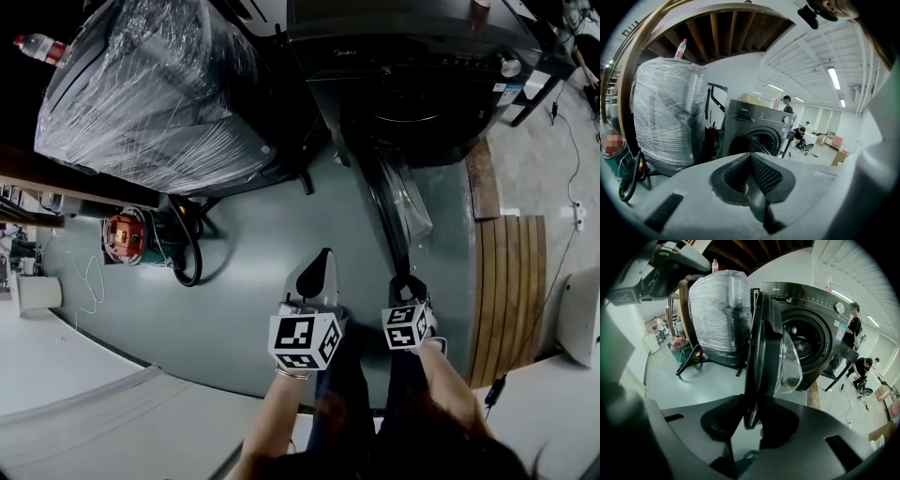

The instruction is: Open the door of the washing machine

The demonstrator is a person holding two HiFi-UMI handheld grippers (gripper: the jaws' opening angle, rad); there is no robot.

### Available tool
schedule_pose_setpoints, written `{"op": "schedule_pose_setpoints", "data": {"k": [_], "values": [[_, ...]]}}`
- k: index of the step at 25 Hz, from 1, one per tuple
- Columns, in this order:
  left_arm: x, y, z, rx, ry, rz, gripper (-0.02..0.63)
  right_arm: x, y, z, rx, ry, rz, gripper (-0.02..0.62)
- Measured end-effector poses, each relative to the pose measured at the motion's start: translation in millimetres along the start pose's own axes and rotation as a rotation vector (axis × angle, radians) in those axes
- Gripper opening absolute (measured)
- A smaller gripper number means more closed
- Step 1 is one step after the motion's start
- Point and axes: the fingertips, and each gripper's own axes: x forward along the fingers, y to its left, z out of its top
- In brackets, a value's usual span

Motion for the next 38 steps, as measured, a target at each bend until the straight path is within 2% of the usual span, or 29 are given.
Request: {"op": "schedule_pose_setpoints", "data": {"k": [25, 30, 38], "values": [[-45.2, 72.6, -5.5, -0.030, -0.012, 0.077, 0.014, 11.0, 90.1, 21.0, 0.041, 0.004, 0.018, 0.103], [-55.7, 91.4, -8.4, -0.048, -0.014, 0.100, 0.014, 14.7, 110.0, 27.1, 0.002, 0.006, 0.051, 0.107], [-76.7, 119.9, -14.4, -0.065, -0.013, 0.136, 0.014, 19.9, 137.9, 37.6, -0.013, 0.005, 0.056, 0.110]]}}
